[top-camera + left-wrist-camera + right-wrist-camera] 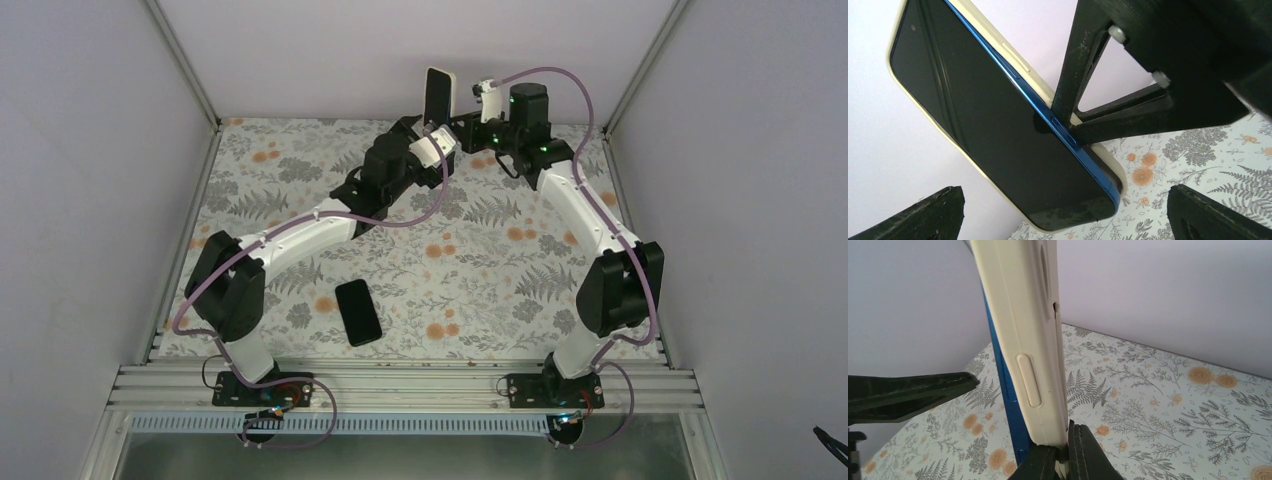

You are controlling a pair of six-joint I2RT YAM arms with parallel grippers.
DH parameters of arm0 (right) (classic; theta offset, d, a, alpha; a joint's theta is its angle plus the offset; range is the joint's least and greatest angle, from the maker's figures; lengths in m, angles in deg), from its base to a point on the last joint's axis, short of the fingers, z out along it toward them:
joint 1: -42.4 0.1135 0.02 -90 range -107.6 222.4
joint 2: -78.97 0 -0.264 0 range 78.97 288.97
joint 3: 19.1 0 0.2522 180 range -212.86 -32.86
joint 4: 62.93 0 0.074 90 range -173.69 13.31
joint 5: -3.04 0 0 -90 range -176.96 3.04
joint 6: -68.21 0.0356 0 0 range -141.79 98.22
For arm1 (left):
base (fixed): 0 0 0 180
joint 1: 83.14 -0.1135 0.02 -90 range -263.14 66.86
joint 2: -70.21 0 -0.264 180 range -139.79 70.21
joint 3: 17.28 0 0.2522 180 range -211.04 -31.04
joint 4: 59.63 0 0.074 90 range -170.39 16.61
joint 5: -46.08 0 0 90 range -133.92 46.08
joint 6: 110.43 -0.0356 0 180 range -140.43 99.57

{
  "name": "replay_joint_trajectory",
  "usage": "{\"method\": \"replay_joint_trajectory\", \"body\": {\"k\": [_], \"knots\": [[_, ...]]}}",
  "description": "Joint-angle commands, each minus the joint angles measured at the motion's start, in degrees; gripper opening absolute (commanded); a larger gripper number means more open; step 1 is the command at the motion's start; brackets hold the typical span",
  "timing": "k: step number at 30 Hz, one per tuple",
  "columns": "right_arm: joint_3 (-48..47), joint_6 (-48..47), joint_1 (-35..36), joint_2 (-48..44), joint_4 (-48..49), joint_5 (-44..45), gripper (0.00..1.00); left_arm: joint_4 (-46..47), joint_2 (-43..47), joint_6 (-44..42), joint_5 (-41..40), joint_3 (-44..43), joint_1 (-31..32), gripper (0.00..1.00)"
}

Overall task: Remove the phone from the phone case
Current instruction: Remove the phone case from the phone.

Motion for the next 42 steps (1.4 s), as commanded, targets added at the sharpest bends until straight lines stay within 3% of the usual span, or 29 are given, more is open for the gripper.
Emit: {"method": "replay_joint_trajectory", "body": {"k": [1, 12, 30, 36, 42], "knots": [[-1.25, 1.19, 0.84, -1.36, 4.81, -0.69, 0.03, 5.09, -1.78, 0.89, -2.67, 0.61, 0.19, 1.0], [-0.48, 0.75, 1.24, -1.36, 4.97, -0.82, 0.03, 11.7, -0.73, 0.11, -7.81, 5.54, -0.24, 1.0], [-0.88, 0.6, 2.72, -1.36, 4.59, -1.67, 0.03, 20.42, -3.38, -1.69, -16.85, 5.29, -0.26, 1.0], [-0.13, -0.06, 2.99, -1.36, 4.32, -1.16, 0.03, 39.78, -3.54, -13.26, -28.29, 9.21, 1.93, 0.96], [-0.36, -0.08, 3.72, -0.2, 3.91, -1.42, 0.03, 55.89, -5.66, -25.87, -30.36, 10.29, 4.52, 0.97]]}}
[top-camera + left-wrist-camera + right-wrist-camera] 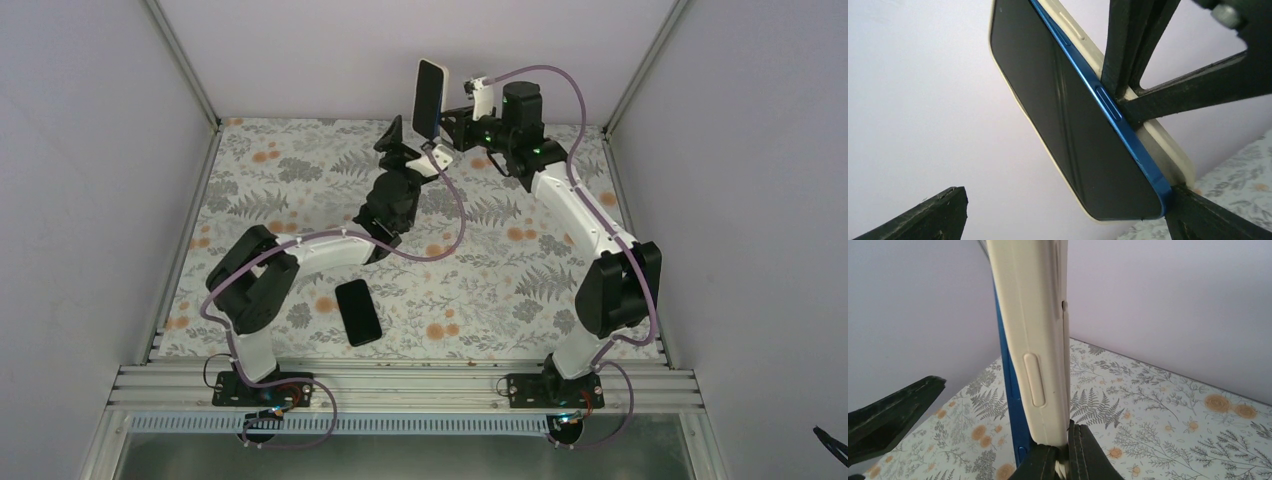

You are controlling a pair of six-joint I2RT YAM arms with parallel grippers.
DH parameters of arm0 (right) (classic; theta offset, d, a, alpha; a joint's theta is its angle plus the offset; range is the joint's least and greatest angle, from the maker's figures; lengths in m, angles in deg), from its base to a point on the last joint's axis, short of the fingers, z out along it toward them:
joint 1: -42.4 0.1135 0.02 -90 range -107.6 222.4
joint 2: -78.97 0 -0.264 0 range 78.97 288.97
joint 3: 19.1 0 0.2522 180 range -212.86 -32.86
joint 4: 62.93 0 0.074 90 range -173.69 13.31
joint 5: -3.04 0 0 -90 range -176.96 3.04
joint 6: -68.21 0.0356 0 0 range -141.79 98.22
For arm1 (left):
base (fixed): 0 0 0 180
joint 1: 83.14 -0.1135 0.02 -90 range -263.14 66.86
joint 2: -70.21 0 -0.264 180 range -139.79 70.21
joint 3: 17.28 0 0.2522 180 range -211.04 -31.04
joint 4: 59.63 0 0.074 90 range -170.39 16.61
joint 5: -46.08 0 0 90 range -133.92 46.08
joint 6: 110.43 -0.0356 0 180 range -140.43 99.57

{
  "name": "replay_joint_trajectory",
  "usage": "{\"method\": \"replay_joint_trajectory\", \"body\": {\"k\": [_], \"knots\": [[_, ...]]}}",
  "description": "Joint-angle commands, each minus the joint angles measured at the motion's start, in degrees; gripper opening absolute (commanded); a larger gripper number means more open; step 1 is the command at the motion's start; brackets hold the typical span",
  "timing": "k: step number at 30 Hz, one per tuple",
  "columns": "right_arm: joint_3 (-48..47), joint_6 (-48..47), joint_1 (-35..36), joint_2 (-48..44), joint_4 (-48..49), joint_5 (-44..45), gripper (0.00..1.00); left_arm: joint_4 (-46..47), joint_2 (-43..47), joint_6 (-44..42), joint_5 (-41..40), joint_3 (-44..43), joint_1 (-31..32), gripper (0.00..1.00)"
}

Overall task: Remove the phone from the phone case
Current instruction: Remove the phone case from the phone.

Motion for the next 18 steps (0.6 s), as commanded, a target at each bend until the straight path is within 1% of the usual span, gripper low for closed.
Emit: {"method": "replay_joint_trajectory", "body": {"k": [1, 7, 11, 15, 18], "knots": [[-0.28, -0.39, 1.3, -0.23, -0.59, -1.52, 0.03, 19.59, -0.75, -9.11, -5.07, -0.7, 0.73, 0.97], [0.42, -0.92, 2.1, -0.12, -0.91, -2.0, 0.03, 25.44, -3.86, -14.66, -5.66, -2.02, 0.61, 0.98], [1.46, -1.01, 3.36, -0.18, -1.08, -3.25, 0.03, 35.09, -8.4, -23.14, -6.04, -3.9, 0.09, 0.99], [2.94, 1.4, 5.12, 0.45, 0.07, -8.85, 0.03, 44.3, -15.01, -31.19, -5.84, -8.14, -0.05, 1.0], [2.84, 1.05, 8.02, 1.48, 0.35, -12.17, 0.03, 48.9, -20.34, -35.64, -5.26, -12.24, -0.06, 1.0]]}}
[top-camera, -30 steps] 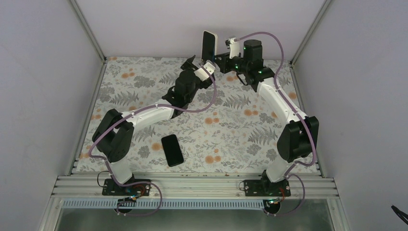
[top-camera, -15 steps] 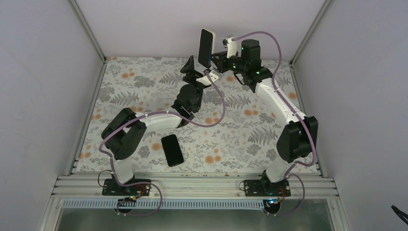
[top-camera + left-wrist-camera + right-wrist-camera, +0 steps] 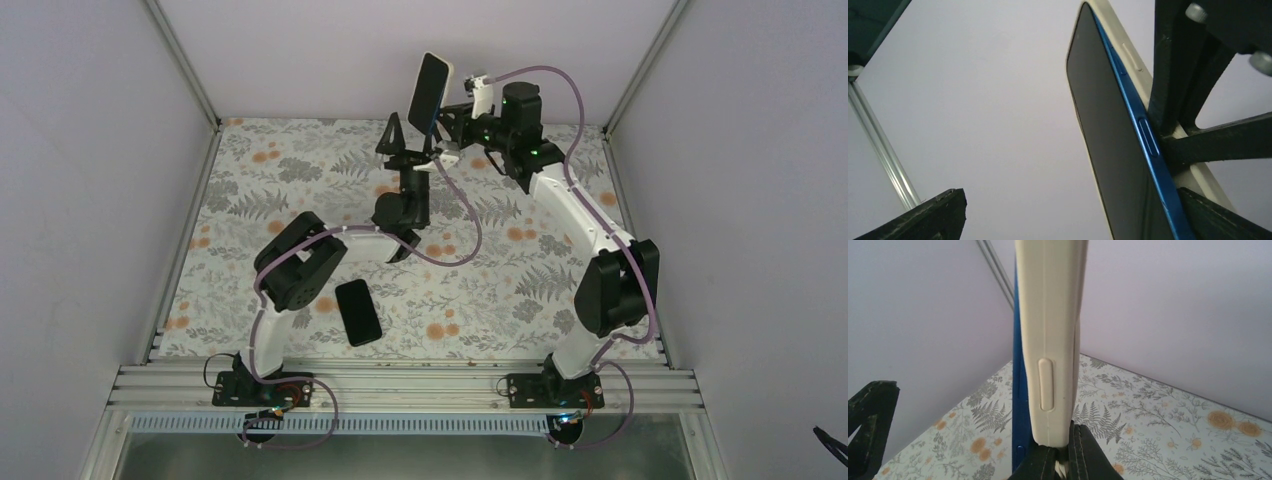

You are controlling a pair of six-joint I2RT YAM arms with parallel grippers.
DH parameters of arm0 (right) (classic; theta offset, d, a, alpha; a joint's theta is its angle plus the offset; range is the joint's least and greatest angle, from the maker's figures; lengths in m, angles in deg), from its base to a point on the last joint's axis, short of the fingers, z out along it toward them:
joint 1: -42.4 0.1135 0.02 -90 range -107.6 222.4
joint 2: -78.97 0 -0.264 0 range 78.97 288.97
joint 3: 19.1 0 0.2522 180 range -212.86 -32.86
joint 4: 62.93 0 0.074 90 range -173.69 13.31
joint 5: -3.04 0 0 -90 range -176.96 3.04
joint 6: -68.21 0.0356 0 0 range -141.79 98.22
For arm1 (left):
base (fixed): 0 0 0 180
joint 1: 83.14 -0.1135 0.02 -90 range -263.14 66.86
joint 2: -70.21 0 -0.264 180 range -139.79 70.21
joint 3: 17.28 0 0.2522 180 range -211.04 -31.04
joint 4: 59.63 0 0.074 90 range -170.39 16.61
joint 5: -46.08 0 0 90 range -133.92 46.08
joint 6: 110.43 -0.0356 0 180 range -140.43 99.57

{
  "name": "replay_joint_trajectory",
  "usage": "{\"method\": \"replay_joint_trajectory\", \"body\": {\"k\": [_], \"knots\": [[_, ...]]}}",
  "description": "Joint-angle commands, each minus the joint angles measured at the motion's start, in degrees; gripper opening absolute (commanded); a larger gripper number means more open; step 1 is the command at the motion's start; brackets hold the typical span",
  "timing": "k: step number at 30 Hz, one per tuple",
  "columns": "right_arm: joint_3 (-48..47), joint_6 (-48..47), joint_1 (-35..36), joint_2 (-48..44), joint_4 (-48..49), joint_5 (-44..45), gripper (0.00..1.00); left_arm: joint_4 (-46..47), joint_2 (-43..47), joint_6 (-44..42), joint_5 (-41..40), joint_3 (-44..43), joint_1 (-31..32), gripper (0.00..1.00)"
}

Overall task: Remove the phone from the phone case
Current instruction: Remove the phone case from the phone.

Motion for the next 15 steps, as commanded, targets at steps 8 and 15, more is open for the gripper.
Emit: {"method": "replay_joint_trajectory", "body": {"k": [8, 15], "knots": [[-0.87, -2.71, 11.48, 2.82, -6.17, -15.6, 0.03, 2.79, -3.31, -2.76, 1.98, -6.24, -1.37, 0.72], [-1.3, -4.76, 11.53, 1.23, -7.07, -18.19, 0.03, -1.91, -1.36, 2.04, 3.52, -4.47, -1.71, 0.43]]}}
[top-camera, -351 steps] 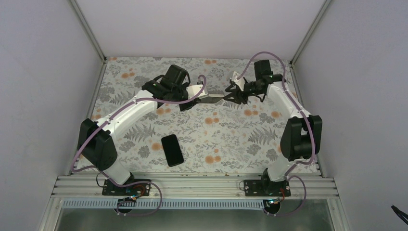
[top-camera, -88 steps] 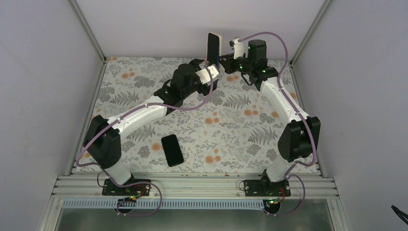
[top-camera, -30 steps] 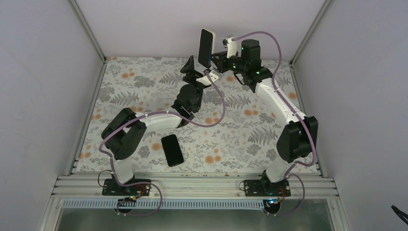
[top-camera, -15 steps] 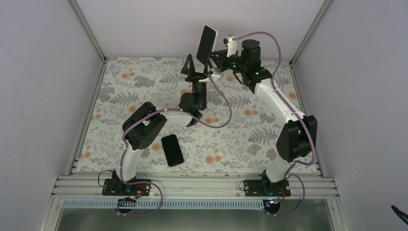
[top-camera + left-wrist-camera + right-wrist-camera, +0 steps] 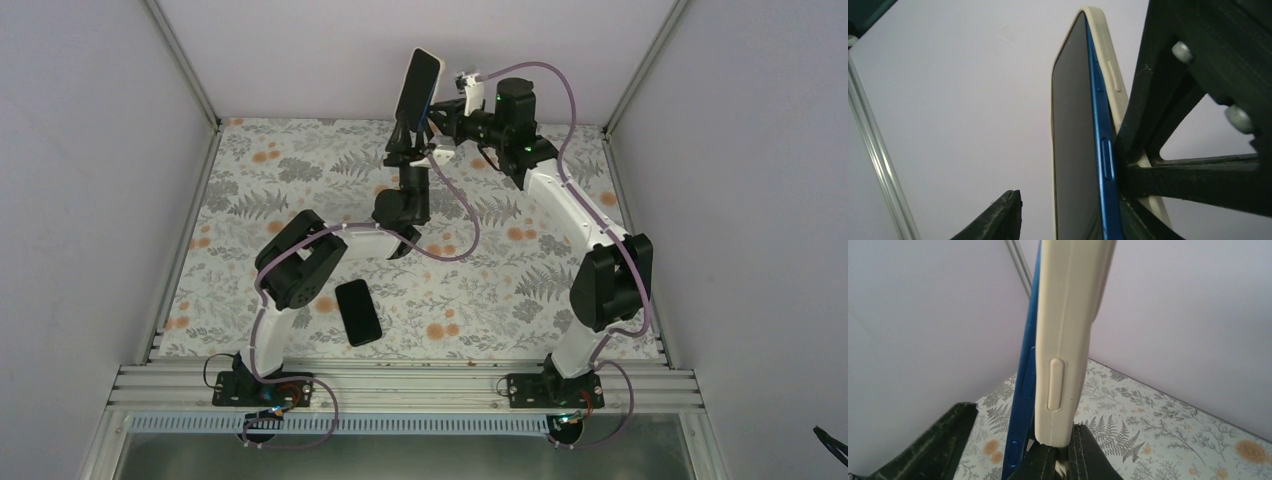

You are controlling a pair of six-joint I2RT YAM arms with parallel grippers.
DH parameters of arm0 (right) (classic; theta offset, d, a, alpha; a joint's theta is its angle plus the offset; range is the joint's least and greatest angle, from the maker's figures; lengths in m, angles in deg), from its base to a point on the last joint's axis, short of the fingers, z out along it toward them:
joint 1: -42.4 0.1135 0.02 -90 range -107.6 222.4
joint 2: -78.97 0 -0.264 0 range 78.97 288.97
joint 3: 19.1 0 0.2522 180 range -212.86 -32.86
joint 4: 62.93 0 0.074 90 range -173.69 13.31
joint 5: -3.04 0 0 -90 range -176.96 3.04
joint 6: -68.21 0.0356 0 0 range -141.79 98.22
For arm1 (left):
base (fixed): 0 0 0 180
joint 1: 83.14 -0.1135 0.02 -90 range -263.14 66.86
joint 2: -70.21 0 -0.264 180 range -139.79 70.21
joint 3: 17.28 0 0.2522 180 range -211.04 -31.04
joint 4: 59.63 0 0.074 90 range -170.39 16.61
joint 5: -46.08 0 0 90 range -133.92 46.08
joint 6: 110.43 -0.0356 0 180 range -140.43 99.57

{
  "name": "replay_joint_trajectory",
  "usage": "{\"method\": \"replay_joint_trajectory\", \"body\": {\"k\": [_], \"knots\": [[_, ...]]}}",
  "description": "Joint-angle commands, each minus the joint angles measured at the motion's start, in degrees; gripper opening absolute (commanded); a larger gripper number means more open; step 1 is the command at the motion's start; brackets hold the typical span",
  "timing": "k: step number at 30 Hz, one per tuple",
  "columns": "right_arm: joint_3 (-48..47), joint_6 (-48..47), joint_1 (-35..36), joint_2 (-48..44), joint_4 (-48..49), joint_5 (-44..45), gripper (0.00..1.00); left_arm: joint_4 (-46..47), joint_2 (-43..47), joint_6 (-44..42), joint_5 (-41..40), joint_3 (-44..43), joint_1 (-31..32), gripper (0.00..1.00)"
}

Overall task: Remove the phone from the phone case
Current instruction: Remove the phone case from the phone.

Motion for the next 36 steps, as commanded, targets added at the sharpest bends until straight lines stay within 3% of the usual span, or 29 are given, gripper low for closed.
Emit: {"method": "replay_joint_trajectory", "body": {"k": [1, 7, 11, 22, 32, 36], "knots": [[1.38, -3.83, 10.83, -1.71, -9.82, -14.07, 0.03, -3.49, 1.44, -4.49, 3.42, -0.77, -1.01, 0.41], [2.81, -5.59, 10.63, -4.07, -9.95, -11.97, 0.03, -5.12, 3.48, -3.08, 3.43, -0.02, -1.24, 0.15], [2.63, -7.33, 10.1, -4.1, -11.35, -7.78, 0.03, -5.66, 4.45, -3.4, 3.41, 0.1, -1.24, 0.04], [0.34, -12.95, 2.57, -5.7, -16.17, 8.72, 0.03, -20.13, 16.17, 6.81, 2.66, 6.16, -1.17, 0.02], [2.77, -25.63, -1.33, -5.78, -18.94, 30.1, 0.03, -48.93, 31.16, 18.68, 7.68, 10.02, -2.38, 0.02], [4.43, -26.0, -4.35, -6.88, -20.58, 29.02, 0.03, -51.02, 35.3, 15.99, 7.45, 14.12, -3.51, 0.02]]}}
